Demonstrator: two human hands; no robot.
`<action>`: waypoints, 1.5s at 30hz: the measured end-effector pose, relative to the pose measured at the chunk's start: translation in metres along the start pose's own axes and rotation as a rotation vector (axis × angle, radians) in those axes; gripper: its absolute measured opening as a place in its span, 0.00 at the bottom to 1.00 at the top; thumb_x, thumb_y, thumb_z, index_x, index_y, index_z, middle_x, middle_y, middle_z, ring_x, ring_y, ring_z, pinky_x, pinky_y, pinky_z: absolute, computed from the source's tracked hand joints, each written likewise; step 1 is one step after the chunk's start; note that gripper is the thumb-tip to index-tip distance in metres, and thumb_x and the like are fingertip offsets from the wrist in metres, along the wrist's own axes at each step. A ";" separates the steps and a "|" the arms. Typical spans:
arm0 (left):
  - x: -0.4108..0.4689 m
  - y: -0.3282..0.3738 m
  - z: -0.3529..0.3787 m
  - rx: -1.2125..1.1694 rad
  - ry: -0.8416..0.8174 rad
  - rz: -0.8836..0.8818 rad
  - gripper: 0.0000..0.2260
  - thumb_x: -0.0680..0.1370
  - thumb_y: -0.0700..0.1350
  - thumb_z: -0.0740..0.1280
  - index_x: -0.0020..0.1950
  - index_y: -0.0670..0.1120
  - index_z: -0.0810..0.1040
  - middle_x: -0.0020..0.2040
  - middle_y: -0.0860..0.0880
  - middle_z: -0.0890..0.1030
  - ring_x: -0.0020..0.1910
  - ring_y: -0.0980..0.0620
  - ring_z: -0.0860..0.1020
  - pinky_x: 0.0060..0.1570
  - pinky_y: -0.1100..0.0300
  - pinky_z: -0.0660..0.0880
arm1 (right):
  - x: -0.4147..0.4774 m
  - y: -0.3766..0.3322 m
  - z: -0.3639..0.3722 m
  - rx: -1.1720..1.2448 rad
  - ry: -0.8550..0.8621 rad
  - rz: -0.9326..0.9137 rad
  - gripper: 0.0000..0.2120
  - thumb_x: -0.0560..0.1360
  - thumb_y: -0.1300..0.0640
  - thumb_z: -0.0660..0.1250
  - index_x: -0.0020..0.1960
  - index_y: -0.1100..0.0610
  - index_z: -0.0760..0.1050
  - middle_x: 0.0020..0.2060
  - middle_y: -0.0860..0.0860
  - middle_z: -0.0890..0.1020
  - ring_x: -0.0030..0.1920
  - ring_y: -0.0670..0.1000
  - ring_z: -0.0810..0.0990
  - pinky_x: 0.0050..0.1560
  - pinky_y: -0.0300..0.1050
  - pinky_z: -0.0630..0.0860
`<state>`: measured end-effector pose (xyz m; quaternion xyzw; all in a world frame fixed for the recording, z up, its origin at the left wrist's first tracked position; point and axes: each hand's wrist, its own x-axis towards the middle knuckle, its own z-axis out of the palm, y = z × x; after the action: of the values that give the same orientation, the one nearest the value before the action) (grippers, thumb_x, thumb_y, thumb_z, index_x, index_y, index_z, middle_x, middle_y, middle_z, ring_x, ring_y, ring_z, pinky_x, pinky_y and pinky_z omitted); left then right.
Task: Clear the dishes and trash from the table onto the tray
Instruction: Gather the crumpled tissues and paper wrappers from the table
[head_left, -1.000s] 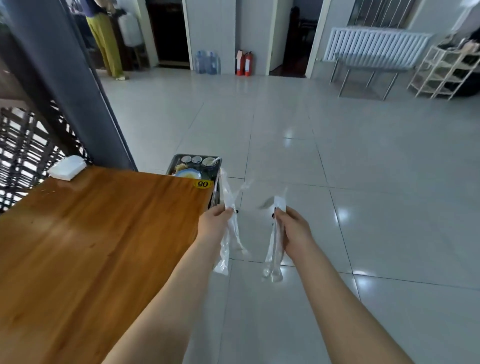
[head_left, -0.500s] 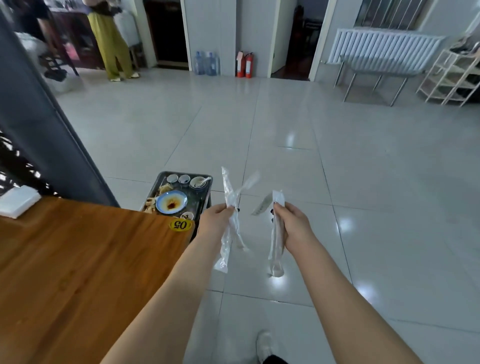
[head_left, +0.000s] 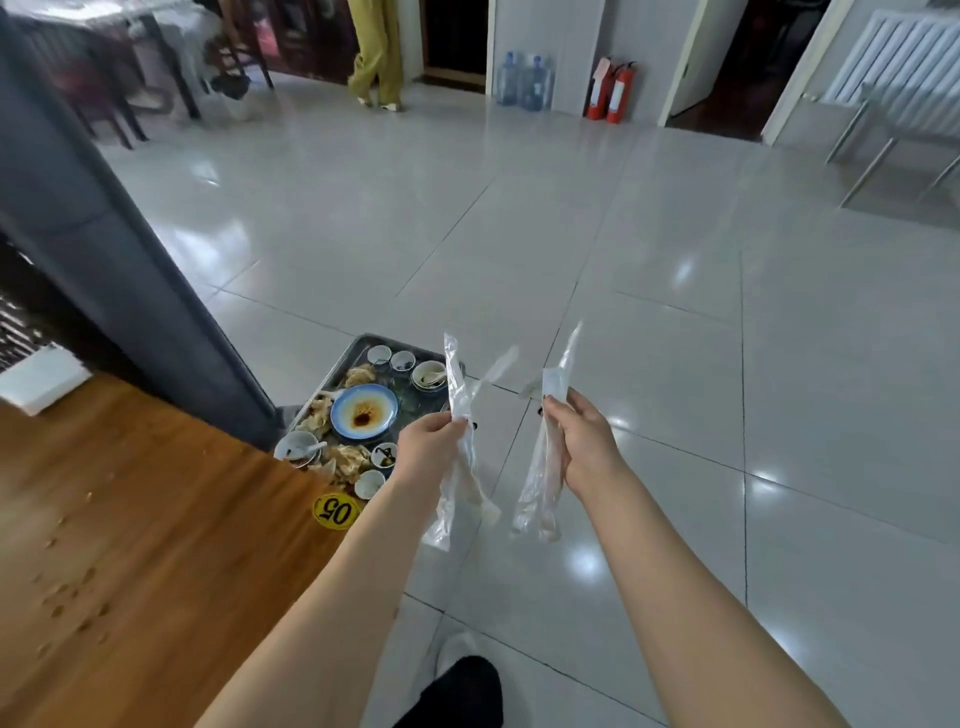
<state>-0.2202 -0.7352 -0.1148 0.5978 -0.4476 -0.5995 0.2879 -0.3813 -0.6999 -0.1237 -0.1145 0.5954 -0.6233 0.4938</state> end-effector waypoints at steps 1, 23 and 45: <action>0.010 0.003 0.000 -0.008 0.009 -0.006 0.05 0.79 0.44 0.66 0.43 0.49 0.79 0.45 0.43 0.78 0.44 0.48 0.75 0.47 0.58 0.73 | 0.012 -0.002 0.007 -0.018 -0.013 0.015 0.12 0.78 0.64 0.65 0.60 0.56 0.75 0.41 0.50 0.79 0.40 0.46 0.78 0.41 0.39 0.74; 0.221 0.047 -0.078 -0.175 0.297 -0.122 0.14 0.79 0.46 0.66 0.64 0.43 0.77 0.57 0.48 0.80 0.55 0.48 0.77 0.61 0.52 0.71 | 0.210 -0.008 0.191 -0.253 -0.278 0.207 0.11 0.79 0.67 0.62 0.59 0.57 0.75 0.40 0.52 0.81 0.38 0.49 0.80 0.38 0.42 0.76; 0.288 0.031 -0.066 -0.496 0.882 -0.346 0.09 0.79 0.42 0.65 0.57 0.45 0.80 0.53 0.47 0.81 0.55 0.47 0.78 0.60 0.49 0.73 | 0.344 0.036 0.273 -0.795 -0.805 0.477 0.13 0.80 0.58 0.63 0.64 0.52 0.73 0.50 0.52 0.80 0.49 0.52 0.79 0.49 0.48 0.76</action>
<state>-0.1961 -1.0152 -0.2121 0.7719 -0.0240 -0.4180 0.4784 -0.3321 -1.1233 -0.2356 -0.3797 0.5583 -0.1337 0.7254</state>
